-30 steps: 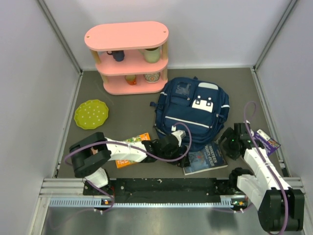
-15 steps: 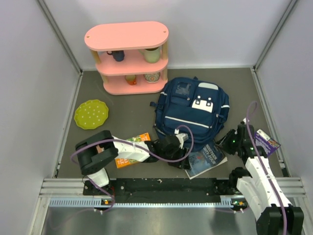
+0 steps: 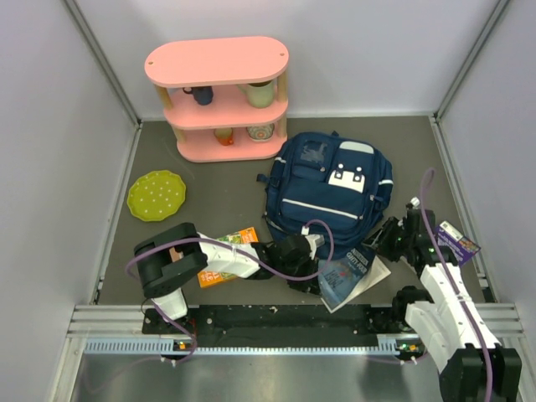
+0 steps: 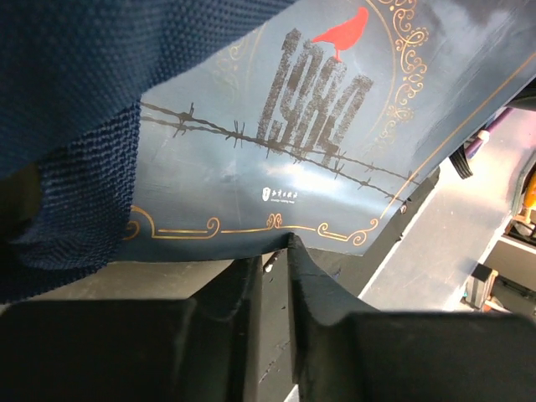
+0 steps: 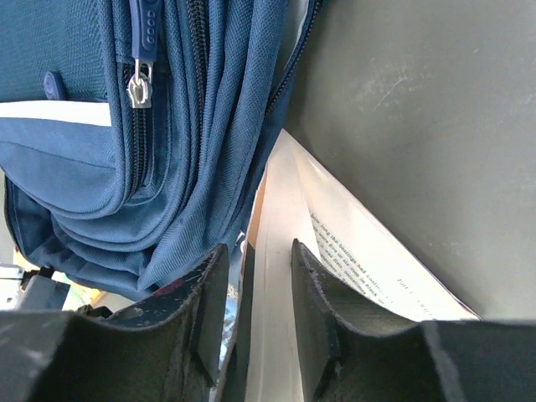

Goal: Pack the student bag
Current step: Pick up the book from the center of the board.

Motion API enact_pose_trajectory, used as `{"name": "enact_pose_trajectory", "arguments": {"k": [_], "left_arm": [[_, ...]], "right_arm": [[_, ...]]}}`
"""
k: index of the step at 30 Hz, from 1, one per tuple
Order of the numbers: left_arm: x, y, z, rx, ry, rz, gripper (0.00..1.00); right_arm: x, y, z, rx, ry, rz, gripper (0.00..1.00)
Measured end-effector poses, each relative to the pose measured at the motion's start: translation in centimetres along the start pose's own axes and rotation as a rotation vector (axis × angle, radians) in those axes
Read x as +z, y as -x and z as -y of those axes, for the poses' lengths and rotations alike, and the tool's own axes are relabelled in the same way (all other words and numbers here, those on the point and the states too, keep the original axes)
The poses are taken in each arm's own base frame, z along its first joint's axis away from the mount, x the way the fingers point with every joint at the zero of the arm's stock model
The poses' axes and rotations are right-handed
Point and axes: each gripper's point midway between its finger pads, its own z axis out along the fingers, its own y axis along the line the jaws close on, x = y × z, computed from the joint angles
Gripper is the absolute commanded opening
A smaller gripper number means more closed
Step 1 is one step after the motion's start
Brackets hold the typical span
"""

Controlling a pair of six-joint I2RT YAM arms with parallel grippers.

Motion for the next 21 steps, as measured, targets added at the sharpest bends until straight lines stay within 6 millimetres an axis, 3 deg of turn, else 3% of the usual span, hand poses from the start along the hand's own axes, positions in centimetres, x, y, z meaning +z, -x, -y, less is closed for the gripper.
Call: {"name": "enact_pose_trajectory", "arguments": {"k": [1,5,9,12,13,14,15,18,21], "left_arm": [[0.0,0.0,0.1,-0.004,-0.003,-0.004,0.12],[-0.1,0.0,0.2,-0.012,-0.008,-0.011,0.08],[-0.1,0.0,0.1,-0.013,-0.008,-0.012,0.07],[-0.1,0.0,0.1,-0.012,-0.008,-0.012,0.05],[-0.1,0.0,0.1,-0.012,-0.008,-0.012,0.04],[-0.1,0.0,0.1,-0.012,-0.008,-0.012,0.03],[-0.1,0.0,0.1,-0.012,-0.009,-0.012,0.03],[-0.1,0.0,0.1,-0.011,-0.009,-0.013,0.05],[-0.3,0.0,0.1,0.002,-0.009,-0.012,0.34]], "right_arm": [[0.1,0.0,0.0,-0.002,-0.001,-0.003,0.47],[0.2,-0.5,0.2,-0.008,0.001,-0.022,0.53],[0.3,-1.1,0.2,-0.019,0.001,-0.041,0.54],[0.4,-1.4,0.1,-0.029,-0.001,-0.050,0.35],[0.4,-1.5,0.4,-0.032,-0.010,-0.053,0.20],[0.5,-1.7,0.6,-0.032,-0.021,-0.058,0.14],[0.5,-1.9,0.9,-0.032,-0.033,-0.064,0.00],[0.6,-2.0,1.3,-0.028,-0.057,-0.063,0.00],[0.3,-1.9,1.4,-0.019,-0.065,-0.053,0.00]]}}
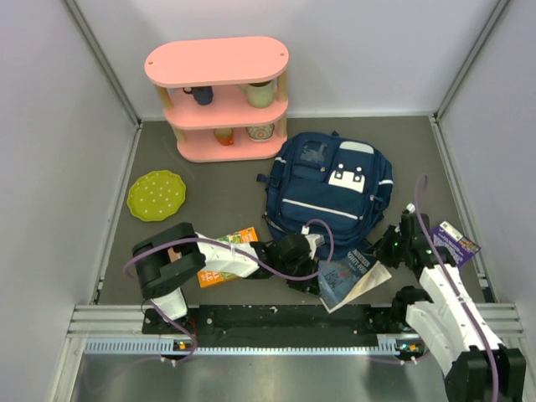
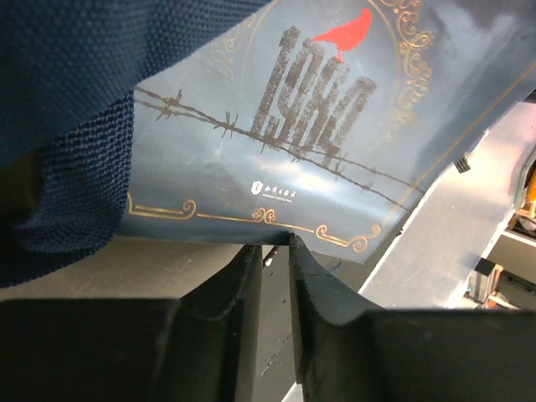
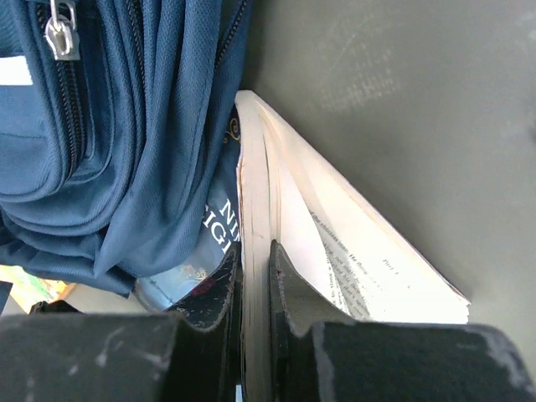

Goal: Pack the student bag
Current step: Pick up the book from the center of the board.

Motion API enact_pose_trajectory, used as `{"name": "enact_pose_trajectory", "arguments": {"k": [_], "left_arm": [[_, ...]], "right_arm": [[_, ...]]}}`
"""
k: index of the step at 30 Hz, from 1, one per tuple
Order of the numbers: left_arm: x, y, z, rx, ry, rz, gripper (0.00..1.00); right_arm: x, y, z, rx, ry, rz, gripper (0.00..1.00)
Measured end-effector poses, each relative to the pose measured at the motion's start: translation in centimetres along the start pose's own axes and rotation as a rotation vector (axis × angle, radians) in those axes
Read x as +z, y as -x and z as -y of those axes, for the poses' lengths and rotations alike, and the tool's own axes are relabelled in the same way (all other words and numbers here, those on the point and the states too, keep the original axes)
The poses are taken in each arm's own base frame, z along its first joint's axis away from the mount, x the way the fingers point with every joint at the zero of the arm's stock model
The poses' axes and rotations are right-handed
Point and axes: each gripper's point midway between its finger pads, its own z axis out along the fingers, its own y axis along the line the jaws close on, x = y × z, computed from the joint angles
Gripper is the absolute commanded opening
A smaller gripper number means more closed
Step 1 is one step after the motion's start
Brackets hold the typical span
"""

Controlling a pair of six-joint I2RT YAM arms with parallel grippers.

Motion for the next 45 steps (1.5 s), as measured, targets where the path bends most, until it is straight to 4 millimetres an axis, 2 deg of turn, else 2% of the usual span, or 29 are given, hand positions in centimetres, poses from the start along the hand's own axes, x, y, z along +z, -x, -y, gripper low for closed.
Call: {"name": "enact_pose_trajectory", "arguments": {"k": [1,2,5,8,12,14,16,20,22,26,28,30,32,35,38,41,45], "left_arm": [[-0.1,0.0,0.0,0.011,0.001,0.002,0.54],[-0.3,0.1,0.1,0.020,0.000,0.007,0.60],[-1.6,1.1,1.1,0.062,-0.034,0.068,0.81],[-4.3,2.7,2.8,0.120,-0.083,0.175,0.88],[-8.1,4.6,5.5,0.214,-0.134,0.303,0.94],[-10.0,5.3,6.5,0.266,-0.143,0.359,0.99],[-11.6,6.1,7.1,0.313,-0.135,0.414,0.99],[-14.0,8.3,7.1,0.376,-0.070,0.541,0.99],[-15.3,9.8,6.9,0.414,-0.032,0.604,0.99],[-18.2,14.5,5.8,0.434,-0.006,0.709,0.99],[-19.7,17.1,4.4,0.423,0.013,0.761,0.99],[-20.1,18.6,3.4,0.418,0.028,0.777,0.99],[-19.7,19.1,3.0,0.419,0.022,0.762,0.99],[-18.1,18.7,2.7,0.422,-0.003,0.708,0.99],[-16.6,18.5,2.3,0.416,-0.026,0.667,0.99],[-14.7,18.6,1.6,0.400,-0.048,0.628,0.99],[-11.1,18.2,-0.5,0.358,-0.080,0.534,0.99]], "right_arm": [[-0.4,0.0,0.1,0.008,-0.012,0.003,0.00],[-0.9,0.0,0.1,0.014,-0.026,0.008,0.00],[-3.1,0.3,-0.4,0.019,-0.057,0.018,0.00],[-6.4,1.8,-1.7,0.009,-0.081,0.058,0.00],[-9.8,4.4,-3.5,-0.017,-0.081,0.157,0.00],[-11.2,5.5,-4.3,-0.029,-0.075,0.200,0.00],[-12.5,6.3,-5.3,-0.060,-0.053,0.225,0.00],[-14.4,7.5,-8.1,-0.162,0.041,0.257,0.00],[-15.1,8.1,-10.6,-0.241,0.147,0.254,0.00],[-15.3,8.0,-15.0,-0.359,0.361,0.216,0.00],[-14.7,7.9,-16.9,-0.404,0.471,0.186,0.00],[-13.3,7.7,-17.9,-0.423,0.547,0.148,0.00],[-11.0,7.2,-17.9,-0.420,0.587,0.089,0.00],[-5.9,6.1,-16.3,-0.380,0.569,-0.034,0.00],[-0.9,4.3,-13.5,-0.323,0.517,-0.152,0.00],[1.6,2.8,-12.0,-0.292,0.502,-0.221,0.00],[3.1,3.1,-12.3,-0.304,0.538,-0.226,0.00]]}}
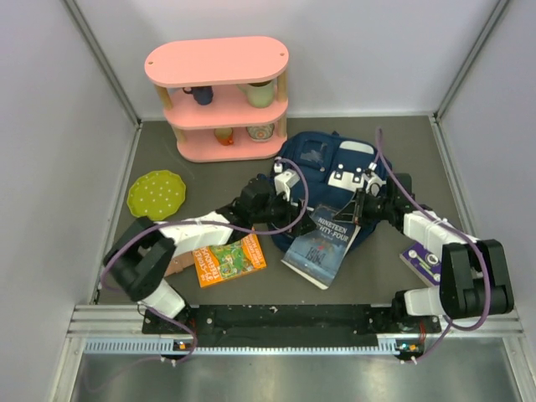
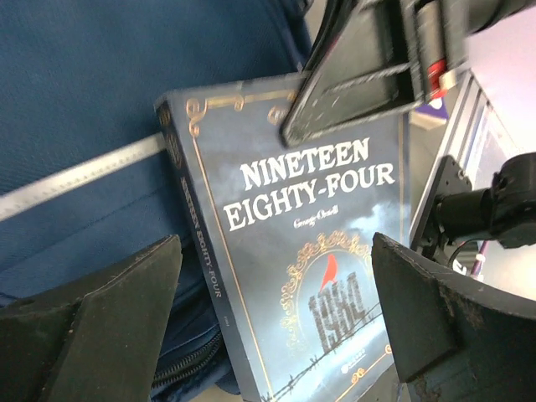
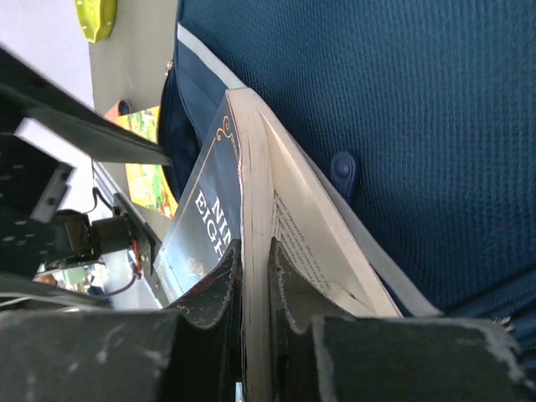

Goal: Pack the student bag
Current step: Pick up the book from the center of the board.

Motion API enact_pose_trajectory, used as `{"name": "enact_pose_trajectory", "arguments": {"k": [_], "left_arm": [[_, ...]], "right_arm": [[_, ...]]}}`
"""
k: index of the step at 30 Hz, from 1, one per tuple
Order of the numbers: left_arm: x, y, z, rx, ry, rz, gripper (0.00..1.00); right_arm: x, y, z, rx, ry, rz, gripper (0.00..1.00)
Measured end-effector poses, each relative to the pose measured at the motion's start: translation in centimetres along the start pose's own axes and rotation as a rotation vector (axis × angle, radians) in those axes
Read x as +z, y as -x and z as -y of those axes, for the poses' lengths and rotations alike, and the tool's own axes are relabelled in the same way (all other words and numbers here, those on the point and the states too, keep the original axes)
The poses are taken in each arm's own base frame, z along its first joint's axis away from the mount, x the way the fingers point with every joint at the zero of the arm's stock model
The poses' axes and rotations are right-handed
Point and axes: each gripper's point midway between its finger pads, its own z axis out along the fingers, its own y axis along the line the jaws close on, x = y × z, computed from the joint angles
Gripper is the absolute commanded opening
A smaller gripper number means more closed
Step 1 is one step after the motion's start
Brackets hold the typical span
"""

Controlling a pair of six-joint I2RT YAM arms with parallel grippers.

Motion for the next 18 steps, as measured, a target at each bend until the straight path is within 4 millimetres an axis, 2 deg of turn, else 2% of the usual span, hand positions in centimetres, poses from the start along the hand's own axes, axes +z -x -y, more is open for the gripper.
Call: {"name": "enact_pose_trajectory", "arguments": {"k": [6,14,17,18], "left_arm": [[2.1,-4.8,-2.1,-0.100,-0.041,-0.141,0.99],[3.7,-5.3,-0.8,-0.144,-0.174,-0.193,0.98],[4.3,-5.5,-0.1,-0.167,-0.248,-0.207,0.79],[4.4,-5.7,-0.1,-0.179,-0.262,-0.212,0.69]], "right_arm": [[0.6,0.5,0.3,-0.069,0.035,0.045,0.01],[0.4,0.2,0.8,-0.174,0.045,0.123,0.01],[0.3,0.2,0.7,-0.198,0.054,0.150,0.02],[0.3,0.2,0.7,-0.201,0.056,0.154,0.03]]}}
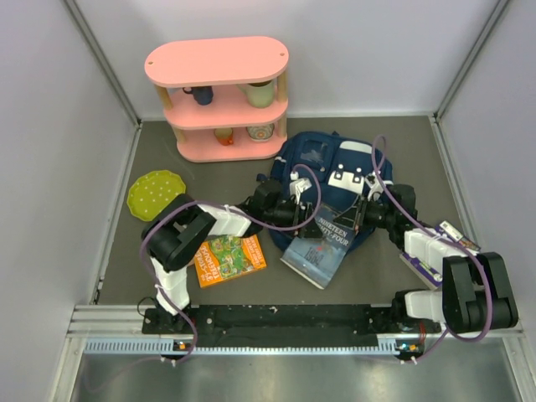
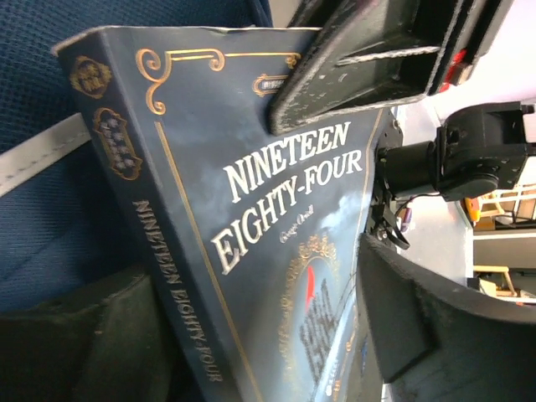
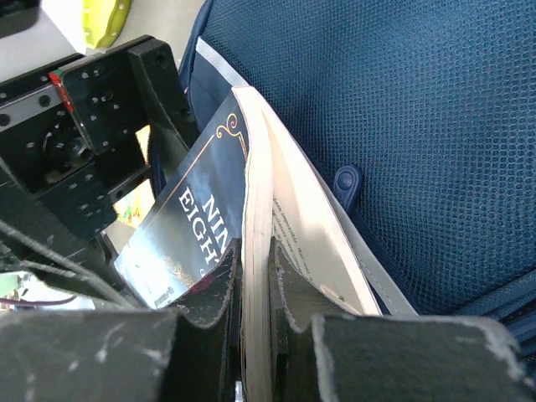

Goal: Pack the student bag
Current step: Pick up the book from the center of the board.

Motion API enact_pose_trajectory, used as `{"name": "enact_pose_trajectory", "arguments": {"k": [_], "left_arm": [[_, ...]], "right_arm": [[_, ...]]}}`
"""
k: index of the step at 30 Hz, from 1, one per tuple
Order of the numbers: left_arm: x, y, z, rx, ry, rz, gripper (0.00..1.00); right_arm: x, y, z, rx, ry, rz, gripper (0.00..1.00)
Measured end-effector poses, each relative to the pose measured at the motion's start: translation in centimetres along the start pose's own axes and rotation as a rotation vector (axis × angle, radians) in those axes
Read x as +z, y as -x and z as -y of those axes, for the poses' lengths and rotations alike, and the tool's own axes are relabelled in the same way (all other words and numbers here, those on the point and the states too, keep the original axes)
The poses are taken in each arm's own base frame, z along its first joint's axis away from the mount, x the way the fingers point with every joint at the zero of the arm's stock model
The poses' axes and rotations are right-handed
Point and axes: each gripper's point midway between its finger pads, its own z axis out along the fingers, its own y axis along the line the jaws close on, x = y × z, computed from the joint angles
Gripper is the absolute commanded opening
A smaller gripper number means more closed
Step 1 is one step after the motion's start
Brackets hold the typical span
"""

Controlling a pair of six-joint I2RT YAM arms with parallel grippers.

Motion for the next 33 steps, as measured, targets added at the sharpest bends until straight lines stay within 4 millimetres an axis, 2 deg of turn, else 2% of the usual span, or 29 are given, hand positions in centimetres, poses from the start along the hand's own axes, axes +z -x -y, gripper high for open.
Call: {"name": "enact_pose_trajectory", "arguments": {"k": [1,3,4,5,6,7,8,10,12,13,16,18,21,24,27,33], "left_arm": [[0.0,0.0,-0.1,-0.010,-0.009,-0.002,0.40],[0.1,0.1,-0.7,-0.030,-0.003,0.004,0.17],[0.0,0.1,-1.1,-0.046,0.002,0.008,0.00],[-0.1,0.2,-1.1,-0.068,0.000,0.008,0.00],[-0.1,0.3,-1.1,-0.085,0.004,0.012,0.00],[-0.1,0.4,-1.1,-0.088,0.004,0.015,0.00],[-0.2,0.5,-1.1,-0.086,0.003,0.019,0.00],[-0.4,0.8,-0.9,-0.081,0.012,0.026,0.00],[-0.9,1.1,-0.4,-0.062,0.022,0.032,0.00],[-1.4,1.4,-0.1,-0.048,0.037,0.045,0.00],[-4.1,3.2,1.0,-0.010,0.109,0.120,0.00],[-6.6,5.7,2.0,0.033,0.184,0.217,0.00],[-10.2,9.8,4.0,0.108,0.265,0.385,0.00],[-13.7,13.6,6.2,0.157,0.324,0.570,0.00],[-15.7,15.9,7.9,0.161,0.332,0.704,0.00],[-16.4,19.0,10.0,0.103,0.224,0.866,0.00]], "right_arm": [[0.0,0.0,0.0,-0.002,0.002,0.003,0.03],[0.0,0.1,-0.1,-0.005,0.005,0.004,0.07],[0.0,0.1,-0.1,-0.007,0.004,0.006,0.13],[0.0,0.2,-0.1,-0.008,0.004,0.007,0.27],[0.0,0.4,-0.1,-0.010,-0.001,0.010,0.34],[0.0,0.7,0.0,-0.012,-0.018,0.015,0.48],[-0.1,0.9,0.2,-0.007,-0.039,0.018,0.71],[-0.4,2.2,0.3,0.009,-0.097,0.034,0.83],[-1.2,4.9,0.4,-0.012,-0.189,0.105,0.90],[-1.8,6.1,0.3,-0.018,-0.228,0.139,0.98],[-4.6,9.2,-1.6,-0.045,-0.283,0.277,0.99],[-6.2,10.2,-3.7,-0.058,-0.256,0.347,0.99],[-7.9,10.3,-7.1,-0.036,-0.164,0.400,0.99],[-8.2,9.4,-9.6,0.020,-0.047,0.407,0.99],[-7.5,6.7,-11.1,0.122,0.068,0.366,0.99],[-4.9,2.5,-13.3,0.274,0.199,0.250,0.99]]}}
